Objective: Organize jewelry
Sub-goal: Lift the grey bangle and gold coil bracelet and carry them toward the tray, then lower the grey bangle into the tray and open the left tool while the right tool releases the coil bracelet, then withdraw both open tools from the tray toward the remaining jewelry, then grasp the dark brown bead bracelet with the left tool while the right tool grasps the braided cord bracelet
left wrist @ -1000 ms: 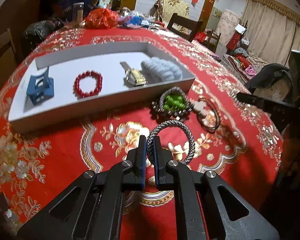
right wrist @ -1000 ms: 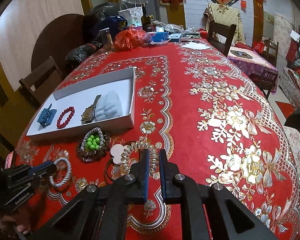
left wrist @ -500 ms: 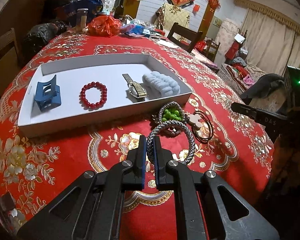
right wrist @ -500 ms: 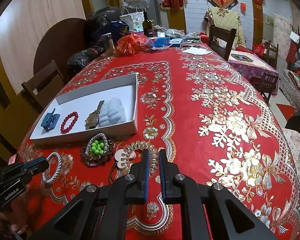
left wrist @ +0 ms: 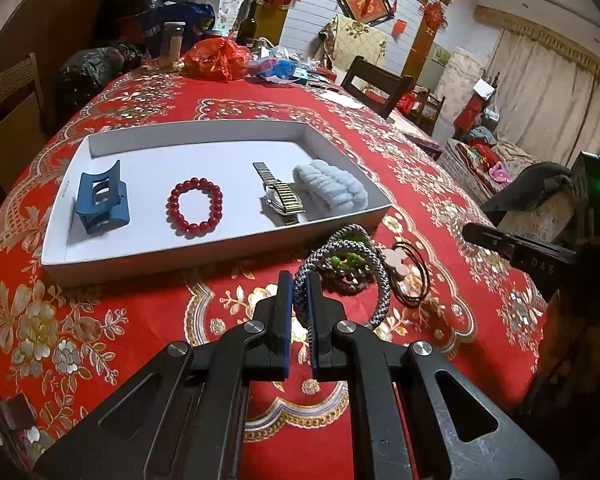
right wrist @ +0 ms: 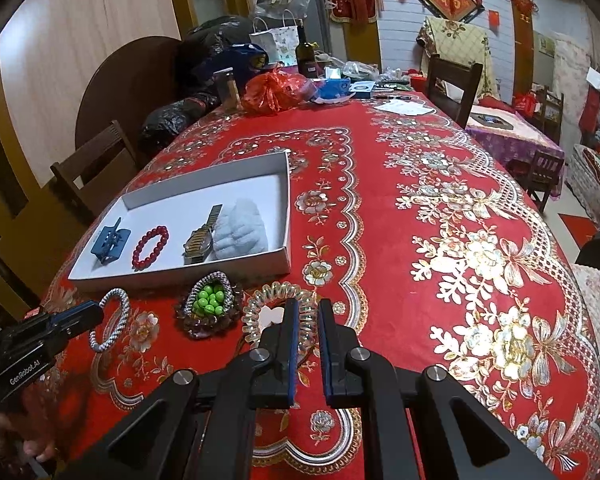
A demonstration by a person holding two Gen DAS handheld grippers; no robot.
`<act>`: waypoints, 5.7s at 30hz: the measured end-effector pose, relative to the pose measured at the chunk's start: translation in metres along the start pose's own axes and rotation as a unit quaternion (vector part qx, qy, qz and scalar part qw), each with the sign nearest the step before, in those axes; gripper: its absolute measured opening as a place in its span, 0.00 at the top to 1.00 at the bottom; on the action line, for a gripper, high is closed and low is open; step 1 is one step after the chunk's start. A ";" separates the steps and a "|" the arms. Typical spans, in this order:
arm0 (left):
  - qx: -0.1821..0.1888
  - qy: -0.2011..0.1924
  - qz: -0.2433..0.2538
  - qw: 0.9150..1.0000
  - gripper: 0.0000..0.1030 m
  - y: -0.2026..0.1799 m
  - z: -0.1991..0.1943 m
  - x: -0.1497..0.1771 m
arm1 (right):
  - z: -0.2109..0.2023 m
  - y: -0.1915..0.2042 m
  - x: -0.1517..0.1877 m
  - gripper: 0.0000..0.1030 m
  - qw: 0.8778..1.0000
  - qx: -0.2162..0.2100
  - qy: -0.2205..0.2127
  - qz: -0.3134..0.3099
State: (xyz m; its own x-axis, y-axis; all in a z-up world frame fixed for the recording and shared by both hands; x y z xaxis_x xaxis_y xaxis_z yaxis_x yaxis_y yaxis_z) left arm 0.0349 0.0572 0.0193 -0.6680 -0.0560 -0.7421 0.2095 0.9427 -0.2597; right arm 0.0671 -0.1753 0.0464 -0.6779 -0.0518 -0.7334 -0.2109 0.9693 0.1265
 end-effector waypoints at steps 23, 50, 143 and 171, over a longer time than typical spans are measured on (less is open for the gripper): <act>-0.099 -0.033 -0.041 0.994 0.95 0.062 0.046 -0.059 | 0.077 0.071 -0.047 0.92 0.998 -0.050 0.021 -0.034; -0.141 0.010 -0.070 0.988 0.95 0.085 0.081 -0.045 | 0.144 0.112 -0.043 0.92 0.995 -0.059 0.064 -0.044; 0.066 0.082 0.031 0.994 0.91 -0.026 0.052 0.032 | 0.071 0.049 0.013 0.71 0.984 -0.121 0.090 -0.092; -0.013 0.103 0.111 0.988 0.60 -0.061 0.079 0.013 | -0.005 -0.044 -0.007 0.93 0.988 -0.073 -0.031 0.131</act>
State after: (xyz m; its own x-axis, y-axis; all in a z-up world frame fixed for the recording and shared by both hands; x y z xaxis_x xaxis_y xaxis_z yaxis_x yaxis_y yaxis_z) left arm 0.0695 -0.0270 -0.0232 -0.7399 0.2183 -0.6363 0.3503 0.9325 -0.0875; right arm 0.0773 -0.2191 0.0489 -0.6787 0.2151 -0.7022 -0.1367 0.9024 0.4086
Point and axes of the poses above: each gripper's, at about its wrist camera, not at the fingertips, and z roughly the way its jaws point, y to its left, x to its underside, the point moved 2 cm from there along z, roughly the way its jaws point, and after that the axes turned 3 degrees about -y, right-handed, at the moved point
